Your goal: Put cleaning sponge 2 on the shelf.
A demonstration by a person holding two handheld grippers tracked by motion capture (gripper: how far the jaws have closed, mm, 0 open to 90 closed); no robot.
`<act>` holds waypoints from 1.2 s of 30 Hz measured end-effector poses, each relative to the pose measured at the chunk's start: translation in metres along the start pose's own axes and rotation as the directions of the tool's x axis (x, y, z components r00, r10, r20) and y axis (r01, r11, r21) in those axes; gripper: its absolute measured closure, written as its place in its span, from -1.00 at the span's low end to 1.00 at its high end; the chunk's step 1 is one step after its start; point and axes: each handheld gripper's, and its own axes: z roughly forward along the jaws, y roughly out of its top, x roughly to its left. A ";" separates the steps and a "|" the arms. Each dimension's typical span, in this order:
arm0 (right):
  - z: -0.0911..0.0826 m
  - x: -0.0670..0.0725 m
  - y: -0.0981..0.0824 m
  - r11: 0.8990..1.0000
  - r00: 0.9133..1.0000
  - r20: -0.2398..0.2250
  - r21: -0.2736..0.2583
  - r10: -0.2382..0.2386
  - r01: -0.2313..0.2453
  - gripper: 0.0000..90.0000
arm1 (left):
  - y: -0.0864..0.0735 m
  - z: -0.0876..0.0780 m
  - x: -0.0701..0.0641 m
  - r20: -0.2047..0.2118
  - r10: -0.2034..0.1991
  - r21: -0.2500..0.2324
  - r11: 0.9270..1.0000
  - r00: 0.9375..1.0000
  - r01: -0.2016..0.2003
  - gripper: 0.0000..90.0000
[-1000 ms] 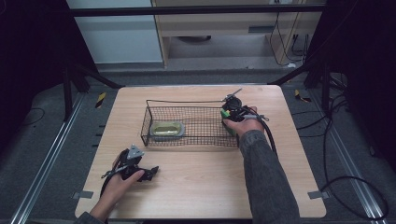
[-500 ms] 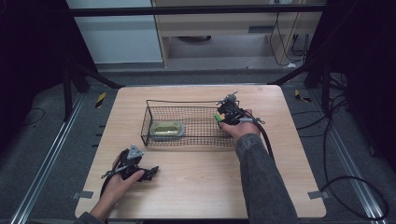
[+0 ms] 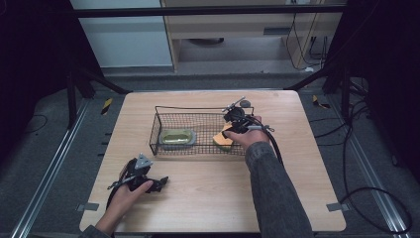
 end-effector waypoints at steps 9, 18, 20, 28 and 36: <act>-0.014 -0.003 -0.010 0.999 1.000 0.005 -0.030 0.028 -0.027 -0.30 | 0.000 0.000 0.000 0.001 -0.002 0.000 1.000 1.000 0.002 -1.00; -0.027 -0.011 -0.027 0.992 0.995 0.008 -0.082 0.098 -0.097 -0.74 | 0.000 0.000 0.000 0.001 0.004 0.003 1.000 1.000 -0.004 -1.00; -0.030 -0.013 -0.032 0.991 0.995 0.011 -0.091 0.099 -0.098 -0.81 | 0.000 0.000 0.000 0.001 0.004 0.003 1.000 1.000 -0.004 -1.00; -0.049 -0.023 -0.052 0.987 0.992 0.036 -0.111 0.117 -0.113 -0.82 | 0.000 0.000 0.000 0.000 0.004 0.004 1.000 1.000 -0.004 -1.00; -0.061 -0.040 -0.079 0.984 0.986 0.072 -0.110 0.150 -0.141 -0.70 | 0.000 0.000 0.000 -0.001 0.003 0.004 1.000 1.000 -0.003 -1.00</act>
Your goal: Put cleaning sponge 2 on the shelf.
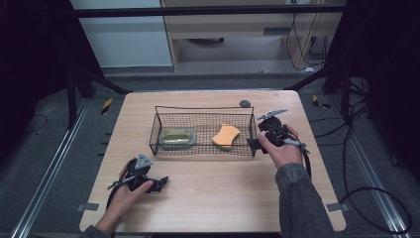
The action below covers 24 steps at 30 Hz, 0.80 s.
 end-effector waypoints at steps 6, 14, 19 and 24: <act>-0.004 -0.013 -0.017 1.000 0.999 0.026 -0.013 0.020 -0.019 -0.71 | 0.000 0.000 0.000 0.001 0.000 0.000 1.000 1.000 0.000 -1.00; 0.004 -0.030 -0.042 0.998 0.996 0.082 -0.036 0.046 -0.044 -0.73 | 0.000 0.000 0.000 0.001 0.000 0.000 1.000 1.000 0.000 -1.00; 0.014 -0.037 -0.058 0.998 0.993 0.096 -0.022 0.067 -0.065 -0.73 | 0.000 0.000 0.000 0.001 0.000 0.000 1.000 1.000 0.000 -1.00; 0.026 -0.042 -0.075 0.997 0.991 0.105 0.002 0.083 -0.084 -0.72 | 0.000 0.000 0.000 0.001 0.000 0.000 1.000 1.000 0.000 -1.00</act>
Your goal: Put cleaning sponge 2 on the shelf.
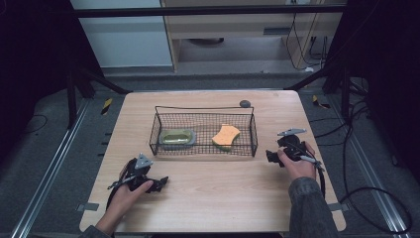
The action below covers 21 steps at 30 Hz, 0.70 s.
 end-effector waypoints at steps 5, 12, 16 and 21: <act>0.011 -0.004 -0.013 1.000 1.000 0.004 0.014 0.011 -0.011 -0.72 | 0.000 0.000 0.000 0.000 0.000 0.000 1.000 1.000 0.000 -1.00; 0.024 -0.006 -0.024 0.999 0.999 0.012 0.019 0.042 -0.042 -0.72 | 0.000 0.000 0.000 -0.001 0.000 0.000 1.000 1.000 0.000 -1.00; 0.031 -0.007 -0.027 0.997 0.997 0.008 0.019 0.073 -0.073 -0.76 | 0.000 0.000 0.000 0.000 0.000 0.000 1.000 1.000 0.000 -1.00; 0.038 -0.005 -0.028 0.994 0.994 0.001 -0.016 0.105 -0.105 -0.88 | 0.000 0.000 0.000 0.000 0.000 0.000 1.000 1.000 0.000 -1.00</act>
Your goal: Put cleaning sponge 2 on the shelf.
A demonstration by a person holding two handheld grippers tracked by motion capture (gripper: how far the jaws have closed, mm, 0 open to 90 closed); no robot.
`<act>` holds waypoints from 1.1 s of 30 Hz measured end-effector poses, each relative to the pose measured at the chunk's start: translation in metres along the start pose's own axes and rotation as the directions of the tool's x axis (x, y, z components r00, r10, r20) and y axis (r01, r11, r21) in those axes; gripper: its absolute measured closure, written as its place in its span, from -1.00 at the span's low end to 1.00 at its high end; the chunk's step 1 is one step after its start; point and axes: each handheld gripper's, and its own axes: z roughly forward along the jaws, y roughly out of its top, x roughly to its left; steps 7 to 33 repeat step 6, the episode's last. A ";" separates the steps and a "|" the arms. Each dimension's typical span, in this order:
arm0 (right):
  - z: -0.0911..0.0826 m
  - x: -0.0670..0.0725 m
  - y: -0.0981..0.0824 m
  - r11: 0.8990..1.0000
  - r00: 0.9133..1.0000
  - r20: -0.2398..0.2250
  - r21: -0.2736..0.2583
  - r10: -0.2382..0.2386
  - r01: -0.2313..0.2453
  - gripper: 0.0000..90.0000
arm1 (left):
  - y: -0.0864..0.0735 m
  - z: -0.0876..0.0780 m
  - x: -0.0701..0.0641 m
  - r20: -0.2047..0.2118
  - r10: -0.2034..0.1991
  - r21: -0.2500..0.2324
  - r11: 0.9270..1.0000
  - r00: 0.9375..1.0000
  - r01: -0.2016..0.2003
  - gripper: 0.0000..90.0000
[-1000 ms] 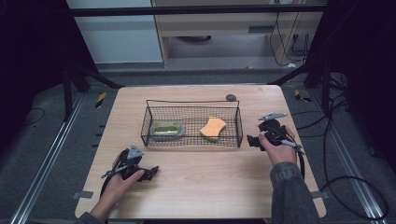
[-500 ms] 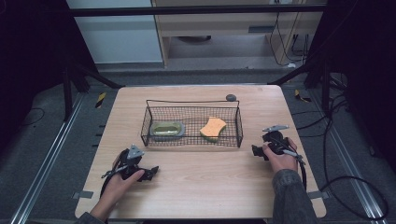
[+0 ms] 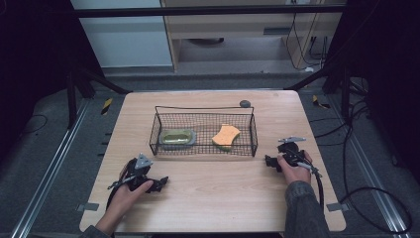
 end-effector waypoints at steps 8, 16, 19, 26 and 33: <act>0.006 0.003 -0.005 0.997 1.000 0.003 -0.074 0.002 -0.002 -0.98 | 0.000 0.000 0.000 0.001 0.000 -0.002 1.000 1.000 0.000 -1.00; 0.006 0.003 -0.005 0.997 1.000 0.003 -0.074 0.002 -0.002 -0.98 | 0.000 0.000 0.000 0.001 0.000 -0.002 1.000 1.000 0.000 -1.00; 0.006 0.003 -0.005 0.997 1.000 0.003 -0.074 0.002 -0.002 -0.98 | 0.000 0.000 0.000 0.001 0.000 -0.002 1.000 1.000 0.000 -1.00; 0.006 0.003 -0.005 0.997 1.000 0.003 -0.074 0.002 -0.002 -0.98 | 0.000 0.000 0.000 0.001 0.000 -0.002 1.000 1.000 0.000 -1.00; 0.006 0.003 -0.005 0.997 1.000 0.003 -0.074 0.002 -0.002 -0.98 | 0.000 0.000 0.000 0.001 0.000 -0.002 1.000 1.000 0.000 -1.00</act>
